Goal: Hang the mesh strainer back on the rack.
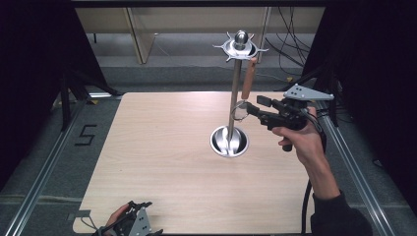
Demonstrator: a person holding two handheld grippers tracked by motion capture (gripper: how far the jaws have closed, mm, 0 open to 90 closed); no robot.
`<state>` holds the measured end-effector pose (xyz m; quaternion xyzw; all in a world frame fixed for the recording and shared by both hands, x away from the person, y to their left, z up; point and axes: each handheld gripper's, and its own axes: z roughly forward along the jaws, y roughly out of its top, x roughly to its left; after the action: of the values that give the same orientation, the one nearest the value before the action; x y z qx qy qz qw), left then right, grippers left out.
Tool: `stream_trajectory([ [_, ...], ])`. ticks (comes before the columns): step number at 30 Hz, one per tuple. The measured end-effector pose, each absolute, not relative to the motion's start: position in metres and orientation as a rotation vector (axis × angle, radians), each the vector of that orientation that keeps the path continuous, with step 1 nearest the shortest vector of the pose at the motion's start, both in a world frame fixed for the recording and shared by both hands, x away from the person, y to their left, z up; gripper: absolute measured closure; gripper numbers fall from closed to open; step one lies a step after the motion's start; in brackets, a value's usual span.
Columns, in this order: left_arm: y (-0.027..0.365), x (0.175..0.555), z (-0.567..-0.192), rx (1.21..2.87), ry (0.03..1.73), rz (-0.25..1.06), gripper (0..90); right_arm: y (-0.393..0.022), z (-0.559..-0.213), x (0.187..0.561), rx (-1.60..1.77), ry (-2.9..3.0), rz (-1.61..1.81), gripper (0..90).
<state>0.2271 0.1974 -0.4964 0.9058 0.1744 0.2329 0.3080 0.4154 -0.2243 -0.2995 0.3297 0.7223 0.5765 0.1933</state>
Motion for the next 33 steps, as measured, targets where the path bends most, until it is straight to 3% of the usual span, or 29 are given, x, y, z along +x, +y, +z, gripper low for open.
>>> stream_trajectory([
  [33,0.198,0.227,-0.496,2.395,0.459,0.620,15.7,-0.213,-0.328,0.387,0.853,2.053,1.529,40.6],
])
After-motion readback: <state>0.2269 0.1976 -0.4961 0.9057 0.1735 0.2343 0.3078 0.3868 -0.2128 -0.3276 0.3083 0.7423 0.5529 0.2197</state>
